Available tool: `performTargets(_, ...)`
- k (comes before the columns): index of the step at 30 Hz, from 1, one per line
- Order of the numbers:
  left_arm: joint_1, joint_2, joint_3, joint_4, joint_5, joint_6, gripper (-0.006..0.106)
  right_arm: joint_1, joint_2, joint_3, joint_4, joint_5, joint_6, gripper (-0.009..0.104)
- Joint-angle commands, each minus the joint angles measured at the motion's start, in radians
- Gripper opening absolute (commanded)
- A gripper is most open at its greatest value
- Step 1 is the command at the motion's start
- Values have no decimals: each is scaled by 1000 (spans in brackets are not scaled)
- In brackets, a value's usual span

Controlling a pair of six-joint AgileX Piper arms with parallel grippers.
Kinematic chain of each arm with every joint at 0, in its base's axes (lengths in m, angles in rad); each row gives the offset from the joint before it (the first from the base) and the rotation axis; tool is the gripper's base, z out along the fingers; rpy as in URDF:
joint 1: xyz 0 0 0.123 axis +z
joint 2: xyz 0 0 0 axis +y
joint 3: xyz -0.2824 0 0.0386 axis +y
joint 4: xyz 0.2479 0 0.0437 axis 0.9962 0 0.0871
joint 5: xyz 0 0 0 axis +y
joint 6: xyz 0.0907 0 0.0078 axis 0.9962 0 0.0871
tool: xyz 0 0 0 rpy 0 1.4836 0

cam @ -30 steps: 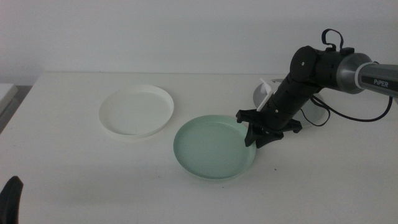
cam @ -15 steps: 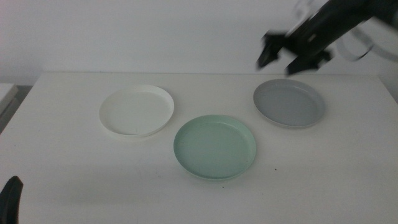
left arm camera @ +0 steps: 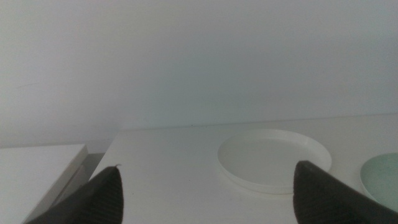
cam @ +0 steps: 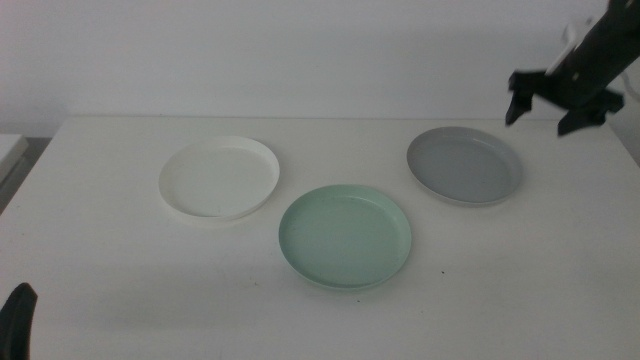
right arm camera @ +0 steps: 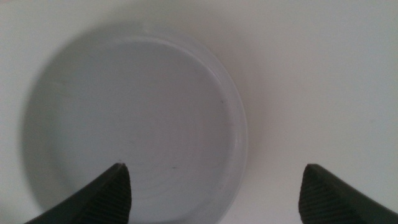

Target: Stack the three bowls on top of each other.

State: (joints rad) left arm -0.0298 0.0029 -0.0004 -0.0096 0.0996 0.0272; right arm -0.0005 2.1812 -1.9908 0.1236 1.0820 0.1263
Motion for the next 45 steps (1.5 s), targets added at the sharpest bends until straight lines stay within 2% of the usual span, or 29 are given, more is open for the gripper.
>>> performTargets(1, 0, -3, 0, -6, -9, -1, 94, -7, 44, -6, -12, -17, 1, 73)
performTargets(7, 0, -3, 0, -6, -9, 0, 94, -7, 133, -6, -10, -39, 1, 68)
performTargets(16, 0, -3, 0, -6, -9, 0, 94, -7, 198, -6, 16, -97, 7, 51)
performTargets(21, 0, -3, 0, -6, -9, -2, 94, -7, 207, -4, 11, -103, 4, 33)
performTargets(26, 0, -3, 0, -6, -9, -2, 94, -11, 207, -5, -18, -118, 4, 0)
performTargets(32, 0, -3, 0, -6, -9, 0, 94, -13, 153, -5, -17, -89, -35, -3)
performTargets(33, 0, -3, 0, -6, -9, 0, 94, -13, 123, -2, 8, -89, -65, -3)
performTargets(35, 0, -3, 0, -6, -9, 0, 94, -13, 43, 34, 116, -103, -139, -3)
performTargets(37, 0, -3, 0, -6, -9, 0, 94, 0, -74, 137, 224, -159, -212, -3)
performTargets(39, 0, -3, 0, -6, -9, -1, 94, 28, -183, 279, 292, -241, -258, -3)
performTargets(42, 0, -3, 0, -6, -9, 0, 94, 105, -301, 481, 337, -361, -262, -3)
performTargets(45, 0, -3, 0, -6, -9, 0, 94, 199, -330, 581, 337, -392, -255, -3)
